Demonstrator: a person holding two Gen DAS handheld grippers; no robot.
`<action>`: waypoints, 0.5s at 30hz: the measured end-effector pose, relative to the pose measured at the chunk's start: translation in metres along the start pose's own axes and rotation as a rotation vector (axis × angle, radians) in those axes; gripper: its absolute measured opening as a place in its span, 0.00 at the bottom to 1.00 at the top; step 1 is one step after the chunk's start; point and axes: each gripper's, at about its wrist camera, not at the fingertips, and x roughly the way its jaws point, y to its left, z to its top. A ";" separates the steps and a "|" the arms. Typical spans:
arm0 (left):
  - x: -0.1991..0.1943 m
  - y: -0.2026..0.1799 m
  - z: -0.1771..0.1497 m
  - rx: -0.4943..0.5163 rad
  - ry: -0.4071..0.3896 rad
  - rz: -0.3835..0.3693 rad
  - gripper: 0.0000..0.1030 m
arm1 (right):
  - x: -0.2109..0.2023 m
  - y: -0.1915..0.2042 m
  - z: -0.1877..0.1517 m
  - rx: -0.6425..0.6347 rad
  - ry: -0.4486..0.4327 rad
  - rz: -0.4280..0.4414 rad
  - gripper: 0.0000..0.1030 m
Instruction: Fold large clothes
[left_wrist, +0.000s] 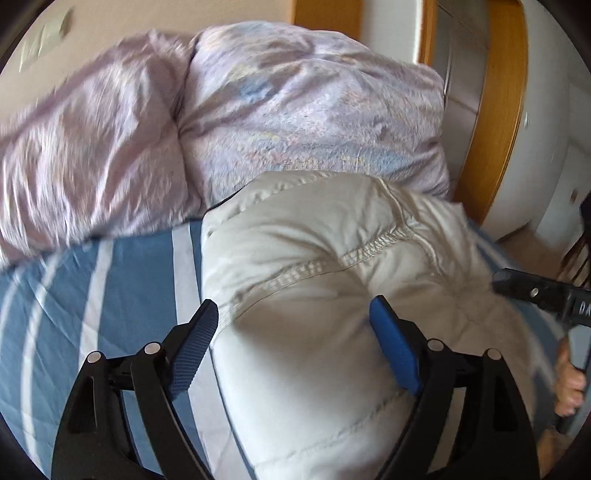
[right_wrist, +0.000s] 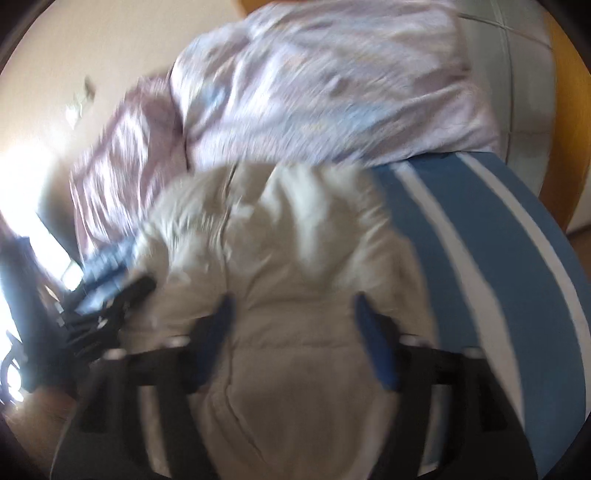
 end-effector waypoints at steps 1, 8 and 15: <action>-0.006 0.013 0.002 -0.047 0.008 -0.044 0.85 | -0.005 -0.012 0.007 0.036 0.020 0.026 0.93; 0.002 0.062 -0.002 -0.273 0.138 -0.238 0.85 | 0.018 -0.070 0.018 0.237 0.235 0.116 0.98; 0.019 0.070 -0.012 -0.366 0.200 -0.350 0.87 | 0.051 -0.086 0.007 0.322 0.355 0.194 0.98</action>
